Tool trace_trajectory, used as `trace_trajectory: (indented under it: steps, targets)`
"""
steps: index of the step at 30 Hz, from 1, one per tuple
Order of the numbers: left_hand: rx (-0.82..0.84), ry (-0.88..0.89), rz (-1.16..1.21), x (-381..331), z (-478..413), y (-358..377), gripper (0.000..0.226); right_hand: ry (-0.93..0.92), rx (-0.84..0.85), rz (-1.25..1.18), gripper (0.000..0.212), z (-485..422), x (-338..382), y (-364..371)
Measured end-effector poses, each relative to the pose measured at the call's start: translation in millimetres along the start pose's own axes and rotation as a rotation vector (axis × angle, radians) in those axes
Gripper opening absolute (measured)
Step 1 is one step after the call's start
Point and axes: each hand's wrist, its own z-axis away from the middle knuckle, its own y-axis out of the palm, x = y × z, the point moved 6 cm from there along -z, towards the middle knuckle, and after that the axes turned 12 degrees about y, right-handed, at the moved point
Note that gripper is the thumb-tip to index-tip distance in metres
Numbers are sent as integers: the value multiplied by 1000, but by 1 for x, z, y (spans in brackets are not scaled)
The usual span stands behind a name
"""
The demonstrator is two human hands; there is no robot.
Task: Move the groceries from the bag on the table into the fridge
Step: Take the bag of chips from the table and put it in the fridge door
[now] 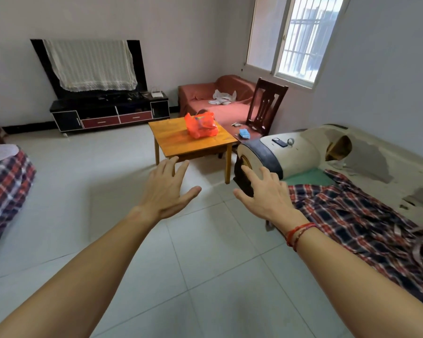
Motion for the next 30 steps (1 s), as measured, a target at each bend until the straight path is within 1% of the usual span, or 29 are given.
trace_trajectory:
  steps: [4, 9, 14, 22, 30]
  targets:
    - [19, -7, 1, 35, -47, 34, 92, 6, 29, 4, 71, -63, 4, 29]
    - [16, -17, 13, 98, -122, 75, 89, 11, 38, 11, 71, -161, 24, 57]
    - [63, -35, 24, 158, -203, 113, 90, 34, 65, 14, 72, -263, 45, 81]
    - [79, -24, 35, 220, -313, 149, 91, 43, 76, 30, 73, -389, 58, 114]
    - [111, -62, 45, 275, -419, 205, 95, 21, 98, 42, 74, -519, 55, 154]
